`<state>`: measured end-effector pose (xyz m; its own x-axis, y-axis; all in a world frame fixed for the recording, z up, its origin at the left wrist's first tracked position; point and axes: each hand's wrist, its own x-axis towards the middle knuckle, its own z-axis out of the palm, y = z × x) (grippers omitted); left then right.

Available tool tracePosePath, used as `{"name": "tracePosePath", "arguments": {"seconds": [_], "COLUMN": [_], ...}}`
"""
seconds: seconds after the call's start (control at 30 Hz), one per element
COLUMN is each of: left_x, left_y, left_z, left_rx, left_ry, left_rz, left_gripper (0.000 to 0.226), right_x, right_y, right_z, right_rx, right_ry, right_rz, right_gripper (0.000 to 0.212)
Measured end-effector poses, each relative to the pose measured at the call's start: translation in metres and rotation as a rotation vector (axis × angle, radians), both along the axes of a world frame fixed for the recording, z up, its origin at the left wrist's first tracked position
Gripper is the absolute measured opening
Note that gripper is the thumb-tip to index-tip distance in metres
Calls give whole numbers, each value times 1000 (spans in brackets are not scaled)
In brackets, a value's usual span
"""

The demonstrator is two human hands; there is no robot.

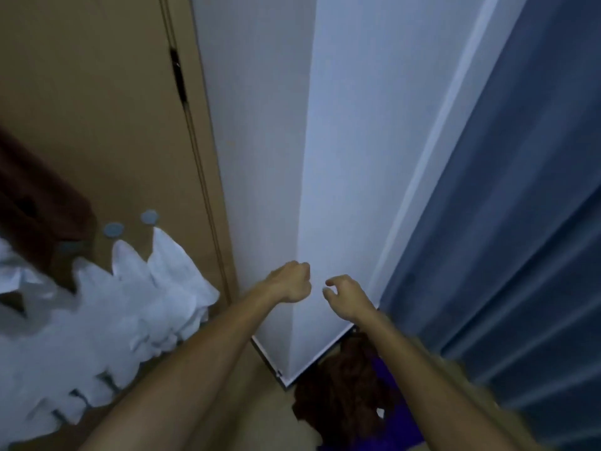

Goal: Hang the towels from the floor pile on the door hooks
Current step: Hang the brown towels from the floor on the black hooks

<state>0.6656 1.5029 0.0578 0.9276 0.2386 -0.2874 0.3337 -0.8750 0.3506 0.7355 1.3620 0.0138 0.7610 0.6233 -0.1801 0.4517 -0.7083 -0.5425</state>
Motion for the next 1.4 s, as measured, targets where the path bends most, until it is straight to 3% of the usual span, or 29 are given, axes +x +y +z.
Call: {"name": "tracePosePath", "arguments": {"seconds": [0.37,0.53,0.77,0.9,1.0,1.13,1.4], "left_x": [65,89,113,113,117,125,136], "left_y": [-122,-136,-139,-145,-151,-164,-177], "left_z": [-103,-153,-229,-276,-323,-399,-566], "left_rx": [-144,-111,-40,-62,-94,-173,-221], "left_ry": [221,236,392,500,541,567,646], "left_rz": [-206,-218,-256,-240,-211,-127,-73], "left_gripper": [26,40,41,44,45,36,37], "right_x": [39,62,84,89,95,108,134], "right_y": [-160,-182,-188,-192,-200,-212,-214], "right_z": [-100,-154,-222,-271,-320,-406,-592], "right_rx": [-92,-172,-245,-277,-291,-339,-437], "right_ry": [180,229,462,563,580,609,716], "right_rz": [-300,-327,-422,-368,-357,-242,-228], "right_gripper": [34,44,25,32,24,29,39]}}
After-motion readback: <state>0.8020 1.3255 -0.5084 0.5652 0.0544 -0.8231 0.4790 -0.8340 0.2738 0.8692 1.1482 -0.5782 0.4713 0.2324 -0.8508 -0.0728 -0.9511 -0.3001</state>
